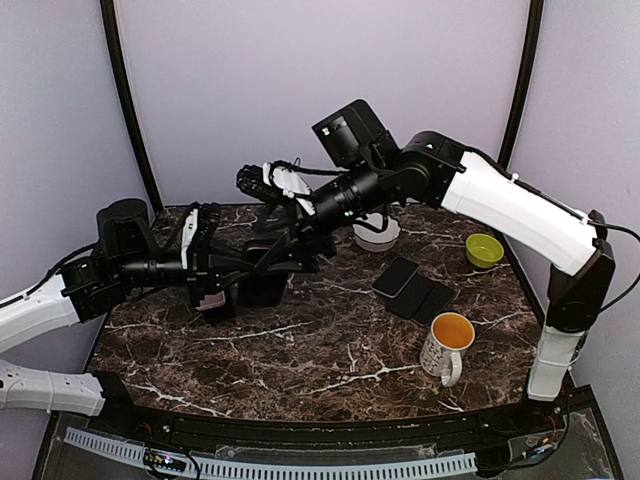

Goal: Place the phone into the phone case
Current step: Press the top left corner of the phone case, then pass from the left arm to the right

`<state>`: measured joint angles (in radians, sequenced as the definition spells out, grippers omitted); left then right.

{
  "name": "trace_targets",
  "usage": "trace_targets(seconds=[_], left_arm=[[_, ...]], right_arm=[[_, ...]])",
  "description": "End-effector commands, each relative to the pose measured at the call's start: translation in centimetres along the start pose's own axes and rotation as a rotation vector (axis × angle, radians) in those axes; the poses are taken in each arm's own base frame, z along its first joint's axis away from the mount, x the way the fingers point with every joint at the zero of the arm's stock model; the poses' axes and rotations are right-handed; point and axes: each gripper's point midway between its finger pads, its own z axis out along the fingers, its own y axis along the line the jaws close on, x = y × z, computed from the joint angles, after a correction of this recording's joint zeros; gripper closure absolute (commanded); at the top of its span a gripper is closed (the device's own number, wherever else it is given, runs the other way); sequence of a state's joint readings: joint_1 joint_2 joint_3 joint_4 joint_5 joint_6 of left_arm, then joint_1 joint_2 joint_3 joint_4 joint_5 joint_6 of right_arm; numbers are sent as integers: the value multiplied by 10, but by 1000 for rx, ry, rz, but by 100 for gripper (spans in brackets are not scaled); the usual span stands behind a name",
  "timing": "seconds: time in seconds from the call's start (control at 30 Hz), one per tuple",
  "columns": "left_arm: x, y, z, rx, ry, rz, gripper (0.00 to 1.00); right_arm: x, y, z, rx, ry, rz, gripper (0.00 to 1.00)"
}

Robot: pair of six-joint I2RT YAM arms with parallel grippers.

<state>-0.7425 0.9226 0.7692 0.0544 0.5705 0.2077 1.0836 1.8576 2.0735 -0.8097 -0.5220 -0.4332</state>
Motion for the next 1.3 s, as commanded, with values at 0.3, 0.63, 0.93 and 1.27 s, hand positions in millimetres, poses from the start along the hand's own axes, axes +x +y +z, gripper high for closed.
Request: trace_targets(seconds=[0.3,0.63,0.93,1.27], left_arm=[[-36,-9,-6,50,-77,104,100],[-42,-11,-8,54,-113,88,100],[-65,-19,-20,77,-269,17,100],[-59,-20,-11,112,-254,-3,100]], right_arm=[[9,-6,10,9,12,14,79],[10,-18,11,69,12,33,100],[22,-14,-24,-44,-170,130,46],[19,-10,-34,-50,-216,124,45]])
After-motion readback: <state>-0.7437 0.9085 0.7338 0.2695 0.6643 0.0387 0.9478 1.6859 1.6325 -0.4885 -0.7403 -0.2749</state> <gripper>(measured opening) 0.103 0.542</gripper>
